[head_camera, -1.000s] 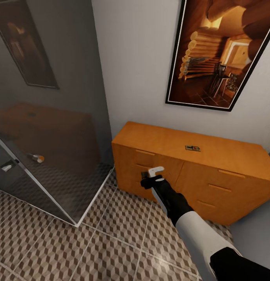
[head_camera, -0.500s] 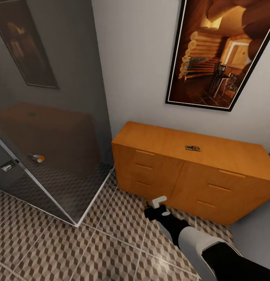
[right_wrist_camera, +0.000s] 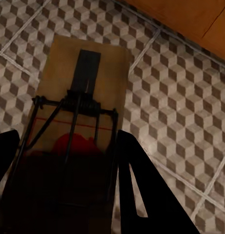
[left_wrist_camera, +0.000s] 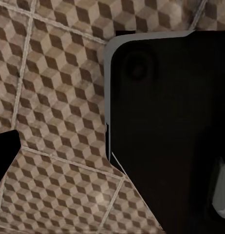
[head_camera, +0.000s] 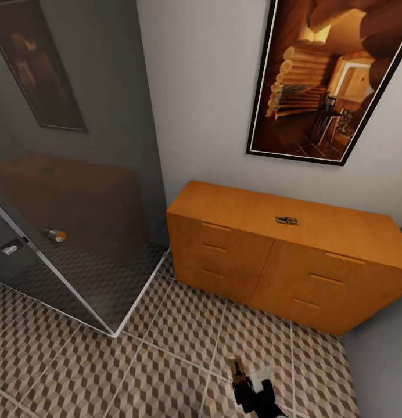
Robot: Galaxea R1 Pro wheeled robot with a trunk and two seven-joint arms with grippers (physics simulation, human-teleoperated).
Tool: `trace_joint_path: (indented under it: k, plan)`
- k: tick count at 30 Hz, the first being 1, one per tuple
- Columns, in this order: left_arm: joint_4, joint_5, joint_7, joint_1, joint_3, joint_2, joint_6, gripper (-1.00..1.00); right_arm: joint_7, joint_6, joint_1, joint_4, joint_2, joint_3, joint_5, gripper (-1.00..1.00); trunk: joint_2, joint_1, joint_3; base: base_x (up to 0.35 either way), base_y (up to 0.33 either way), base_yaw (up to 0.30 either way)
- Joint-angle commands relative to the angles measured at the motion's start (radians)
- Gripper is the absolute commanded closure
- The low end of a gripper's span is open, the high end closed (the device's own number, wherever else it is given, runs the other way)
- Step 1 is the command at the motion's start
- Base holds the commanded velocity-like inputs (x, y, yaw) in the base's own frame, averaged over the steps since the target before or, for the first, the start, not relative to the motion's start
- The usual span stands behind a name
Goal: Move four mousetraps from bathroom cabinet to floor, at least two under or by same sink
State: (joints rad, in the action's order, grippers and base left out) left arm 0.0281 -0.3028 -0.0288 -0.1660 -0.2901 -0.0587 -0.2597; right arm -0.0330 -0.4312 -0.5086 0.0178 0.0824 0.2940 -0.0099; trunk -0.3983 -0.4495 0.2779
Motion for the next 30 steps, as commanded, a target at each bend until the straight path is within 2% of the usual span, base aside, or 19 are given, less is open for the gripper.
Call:
trace_joint_path:
  k: [1,4,6,7,8,9,10,11,12,13,15,17,19,22,23,24,25,27,30]
  plan:
    - [-0.037,-0.009,-0.003,-0.001,-0.008,0.000,0.057,-1.00,-0.002,-0.046,0.025,-0.002,-0.008,0.006,-0.002,1.00,-0.002,-0.001,0.002,0.000,0.000,0.000]
    - [-0.152,-0.009,-0.001,-0.001,-0.008,0.000,0.180,-1.00,0.013,-0.128,0.054,-0.003,-0.019,0.006,-0.002,1.00,-0.002,-0.001,0.002,0.000,0.000,0.000]
    - [-0.282,-0.009,0.001,-0.002,-0.008,0.000,0.311,-1.00,0.045,-0.166,0.069,-0.004,-0.023,0.006,-0.002,1.00,-0.002,-0.001,0.002,0.000,0.000,0.000]
    - [-0.317,-0.008,0.001,-0.002,-0.008,0.001,0.347,-1.00,0.053,-0.171,0.071,-0.004,-0.024,0.006,-0.002,1.00,-0.002,-0.001,0.002,0.000,0.000,0.000]
    - [-0.392,-0.008,0.002,-0.002,-0.007,0.001,0.425,-1.00,0.067,-0.178,0.075,-0.004,-0.025,0.006,-0.003,1.00,-0.002,-0.001,0.002,0.000,0.000,0.000]
    - [-0.432,-0.007,0.003,-0.002,-0.007,0.002,0.466,-1.00,0.072,-0.181,0.076,-0.004,-0.026,0.006,-0.003,1.00,-0.002,-0.001,0.002,0.000,0.000,0.000]
    - [-0.517,-0.006,0.003,-0.003,-0.007,0.006,0.552,-1.00,0.080,-0.185,0.077,-0.004,-0.028,0.005,-0.003,1.00,-0.002,-0.001,0.002,0.000,0.000,0.000]
    - [-0.561,-0.005,0.004,-0.003,-0.007,0.008,0.595,-1.00,0.082,-0.187,0.078,-0.004,-0.029,0.005,-0.003,1.00,-0.002,-0.001,0.002,0.000,0.000,0.000]
    - [-0.650,0.000,0.008,-0.004,-0.007,0.011,0.683,-1.00,0.086,-0.189,0.079,-0.003,-0.034,0.005,-0.004,1.00,-0.002,-0.001,0.002,0.000,0.000,0.000]
    - [-0.694,0.003,0.011,-0.004,-0.007,0.012,0.727,-1.00,0.087,-0.190,0.079,-0.003,-0.036,0.005,-0.004,1.00,-0.002,-0.001,0.002,0.000,0.000,0.000]
    - [-0.861,0.025,0.035,-0.007,-0.006,0.021,0.885,-1.00,0.089,-0.192,0.080,-0.003,-0.042,0.005,-0.005,1.00,-0.002,-0.001,0.002,0.000,0.000,0.000]
    - [-0.939,0.042,0.052,-0.008,-0.006,0.035,0.950,-1.00,0.090,-0.192,0.080,-0.003,-0.043,0.005,-0.005,1.00,-0.002,-0.001,0.002,0.000,0.000,0.000]
    - [-1.041,0.079,0.081,-0.010,-0.006,0.069,1.034,-1.00,0.091,-0.193,0.080,-0.003,-0.044,0.005,-0.005,1.00,-0.002,-0.001,0.002,0.000,0.000,0.000]
    - [-1.174,0.194,0.124,-0.022,-0.006,0.151,1.172,-1.00,0.091,-0.193,0.081,-0.003,-0.045,0.005,-0.005,1.00,-0.002,-0.001,0.002,0.000,0.000,0.000]
    - [-1.187,0.215,0.127,-0.028,-0.005,0.161,1.189,-1.00,0.091,-0.192,0.081,-0.002,-0.045,0.005,-0.005,1.00,-0.002,-0.001,0.002,0.000,0.000,0.000]
    - [-1.207,0.253,0.132,-0.045,-0.004,0.176,1.213,-1.00,0.091,-0.193,0.081,-0.002,-0.045,0.005,-0.005,1.00,-0.002,-0.001,0.002,0.000,0.000,0.000]
    - [-1.220,0.279,0.135,-0.068,-0.004,0.186,1.229,-1.00,0.091,-0.193,0.081,-0.002,-0.046,0.005,-0.005,1.00,-0.002,-0.001,0.002,0.000,0.000,0.000]
    - [-1.229,0.301,0.137,-0.108,-0.003,0.195,1.244,-1.00,0.091,-0.192,0.081,-0.002,-0.045,0.005,-0.005,1.00,-0.002,-0.001,0.002,0.000,0.000,0.000]
    - [-1.231,0.312,0.136,-0.167,-0.003,0.201,1.258,-1.00,0.091,-0.192,0.081,-0.002,-0.045,0.005,-0.005,1.00,-0.002,-0.001,0.002,0.000,0.000,0.000]
